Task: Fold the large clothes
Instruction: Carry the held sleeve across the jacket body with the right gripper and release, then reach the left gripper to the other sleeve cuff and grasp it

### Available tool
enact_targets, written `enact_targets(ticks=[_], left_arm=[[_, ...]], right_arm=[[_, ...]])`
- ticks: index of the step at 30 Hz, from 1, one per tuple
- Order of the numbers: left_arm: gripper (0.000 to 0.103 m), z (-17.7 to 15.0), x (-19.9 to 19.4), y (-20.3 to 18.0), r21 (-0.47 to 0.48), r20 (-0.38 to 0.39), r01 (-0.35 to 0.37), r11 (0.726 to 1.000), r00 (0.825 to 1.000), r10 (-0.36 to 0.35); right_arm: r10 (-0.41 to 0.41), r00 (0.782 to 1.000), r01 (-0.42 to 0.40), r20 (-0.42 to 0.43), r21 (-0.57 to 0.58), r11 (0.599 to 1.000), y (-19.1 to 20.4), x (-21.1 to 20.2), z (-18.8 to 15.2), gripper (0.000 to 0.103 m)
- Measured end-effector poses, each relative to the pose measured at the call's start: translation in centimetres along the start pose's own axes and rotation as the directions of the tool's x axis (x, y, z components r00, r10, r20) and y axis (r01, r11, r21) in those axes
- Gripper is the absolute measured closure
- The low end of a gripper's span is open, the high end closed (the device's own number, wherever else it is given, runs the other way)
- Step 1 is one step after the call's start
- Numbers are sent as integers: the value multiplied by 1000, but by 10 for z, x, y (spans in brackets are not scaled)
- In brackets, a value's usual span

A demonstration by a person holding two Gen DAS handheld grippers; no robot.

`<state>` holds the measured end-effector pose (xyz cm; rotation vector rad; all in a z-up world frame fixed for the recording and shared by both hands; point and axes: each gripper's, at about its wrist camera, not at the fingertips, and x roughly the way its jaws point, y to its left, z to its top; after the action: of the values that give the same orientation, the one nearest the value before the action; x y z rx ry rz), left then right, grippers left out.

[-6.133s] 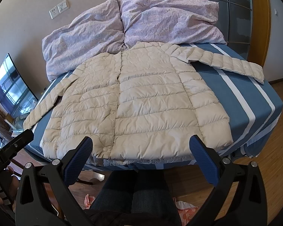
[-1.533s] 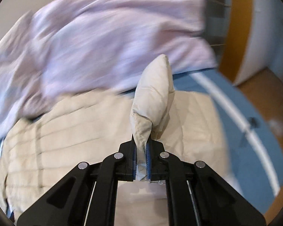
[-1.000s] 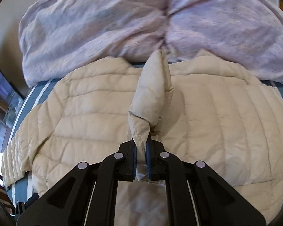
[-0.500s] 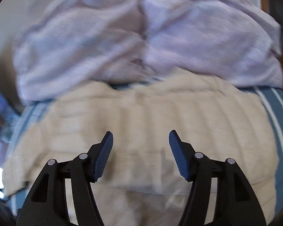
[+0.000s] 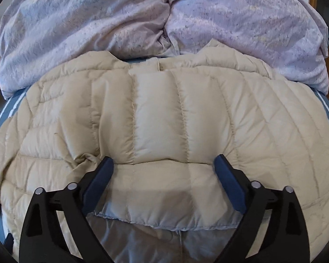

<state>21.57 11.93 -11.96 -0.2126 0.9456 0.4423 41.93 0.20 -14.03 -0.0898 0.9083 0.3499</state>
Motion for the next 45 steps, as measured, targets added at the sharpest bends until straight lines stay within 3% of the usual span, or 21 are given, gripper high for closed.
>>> enact_targets(ticks=[5, 13, 20, 28, 31, 33, 37, 45], left_arm=[[2, 0, 0, -1, -2, 2, 1, 1000, 1000, -1], [2, -1, -21, 21, -48, -1, 63, 997, 998, -64], [2, 3, -48, 92, -135, 23, -35, 990, 999, 39], [3, -7, -54, 212, -320, -41, -198, 926, 980, 195], [10, -16, -62, 252, -394, -43, -224, 891, 973, 225], [17, -21, -63, 271, -434, -50, -229, 871, 972, 231], [20, -30, -56, 300, -497, -92, -238, 835, 971, 222], [26, -43, -42, 317, -552, -109, -212, 807, 977, 182]], right_arm=[[-19, 999, 19, -29, -3, 1000, 0, 3, 2, 1], [-15, 999, 14, -47, -19, 1000, -1, 10, 8, 1], [-11, 999, 10, -46, -18, 1000, 0, 9, 7, 1], [-5, 999, 5, -41, -15, 1000, -2, 7, 5, 1], [-6, 999, 5, -41, -15, 1000, -2, 8, 6, 1], [-5, 999, 5, -41, -15, 1000, -2, 8, 6, 1], [-6, 999, 5, -42, -15, 1000, -2, 8, 6, 1], [-1, 999, 0, -41, -17, 1000, -2, 8, 6, 1]])
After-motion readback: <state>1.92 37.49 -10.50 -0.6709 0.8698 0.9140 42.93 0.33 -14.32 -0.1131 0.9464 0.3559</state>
